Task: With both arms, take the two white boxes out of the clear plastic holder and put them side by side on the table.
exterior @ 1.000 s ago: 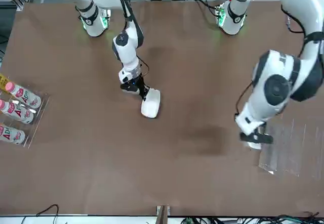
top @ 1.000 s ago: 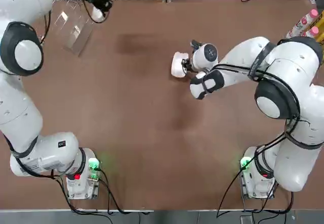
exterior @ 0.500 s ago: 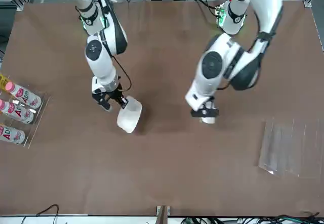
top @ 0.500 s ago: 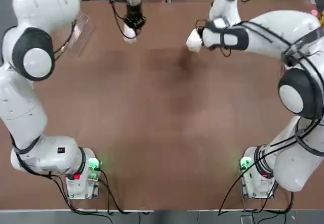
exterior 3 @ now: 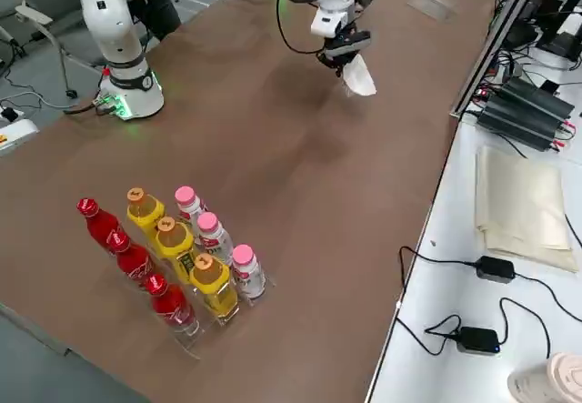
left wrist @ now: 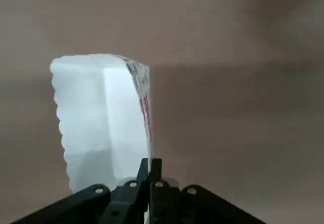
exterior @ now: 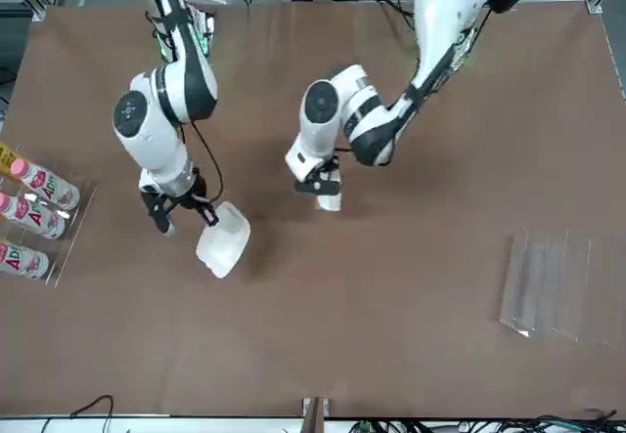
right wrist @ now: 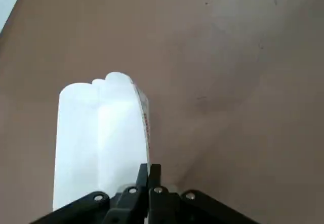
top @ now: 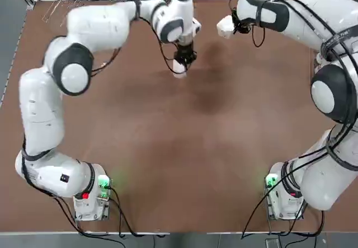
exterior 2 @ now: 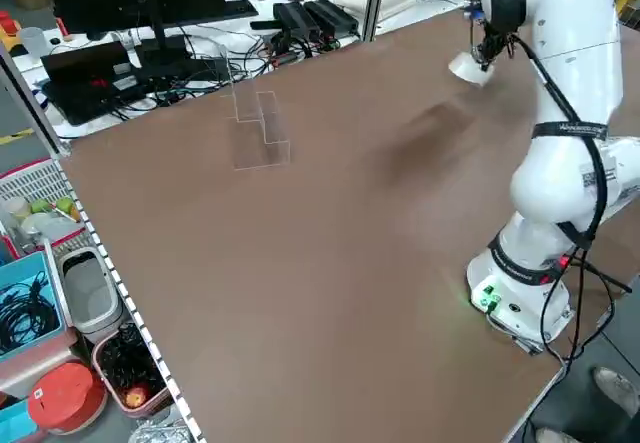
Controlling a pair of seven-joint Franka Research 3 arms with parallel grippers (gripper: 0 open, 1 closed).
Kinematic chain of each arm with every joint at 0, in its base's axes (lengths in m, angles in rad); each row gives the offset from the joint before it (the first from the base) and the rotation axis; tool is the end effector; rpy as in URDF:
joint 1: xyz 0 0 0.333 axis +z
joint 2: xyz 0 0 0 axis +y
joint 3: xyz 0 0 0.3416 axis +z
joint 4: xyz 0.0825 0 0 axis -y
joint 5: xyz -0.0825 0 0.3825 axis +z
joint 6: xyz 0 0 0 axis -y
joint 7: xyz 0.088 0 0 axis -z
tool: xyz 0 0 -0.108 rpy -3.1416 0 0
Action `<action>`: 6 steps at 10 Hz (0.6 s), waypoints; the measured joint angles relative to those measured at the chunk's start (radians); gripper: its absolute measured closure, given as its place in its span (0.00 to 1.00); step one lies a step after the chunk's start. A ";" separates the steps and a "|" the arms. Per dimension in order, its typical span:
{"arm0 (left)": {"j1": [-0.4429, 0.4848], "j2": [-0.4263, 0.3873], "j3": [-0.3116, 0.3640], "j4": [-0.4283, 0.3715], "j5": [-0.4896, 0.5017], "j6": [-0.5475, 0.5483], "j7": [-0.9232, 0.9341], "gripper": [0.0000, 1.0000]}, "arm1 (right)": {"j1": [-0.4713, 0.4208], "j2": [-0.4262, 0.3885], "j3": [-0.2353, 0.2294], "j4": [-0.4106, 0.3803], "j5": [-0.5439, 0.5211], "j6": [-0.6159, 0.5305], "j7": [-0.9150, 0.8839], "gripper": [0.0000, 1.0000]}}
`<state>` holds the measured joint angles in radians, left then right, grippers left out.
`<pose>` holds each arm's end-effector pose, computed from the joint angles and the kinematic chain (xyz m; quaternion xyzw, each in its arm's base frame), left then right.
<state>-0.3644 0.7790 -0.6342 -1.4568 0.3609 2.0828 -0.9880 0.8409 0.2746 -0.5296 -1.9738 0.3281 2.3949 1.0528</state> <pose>0.4880 -0.5431 0.3022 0.9980 -0.0238 -0.0481 0.0336 0.5864 0.2110 0.3919 -0.8878 0.4467 -0.0408 0.1033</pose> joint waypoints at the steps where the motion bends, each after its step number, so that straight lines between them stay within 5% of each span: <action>1: -0.020 0.044 0.011 0.016 0.000 0.047 0.000 0.98 | -0.006 0.016 0.000 -0.002 0.001 0.031 0.068 0.98; 5: -0.071 0.138 0.045 0.068 0.000 0.169 -0.029 0.96 | -0.040 0.087 -0.004 -0.008 0.005 0.179 0.347 0.98; 6: -0.081 0.143 0.061 0.079 0.000 0.172 -0.033 0.84 | -0.045 0.113 -0.004 -0.008 0.006 0.240 0.442 0.98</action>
<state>-0.4450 0.9219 -0.5732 -1.3776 0.3608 2.2544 -1.0206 0.7956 0.3876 -0.5335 -1.9817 0.3339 2.6353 1.4951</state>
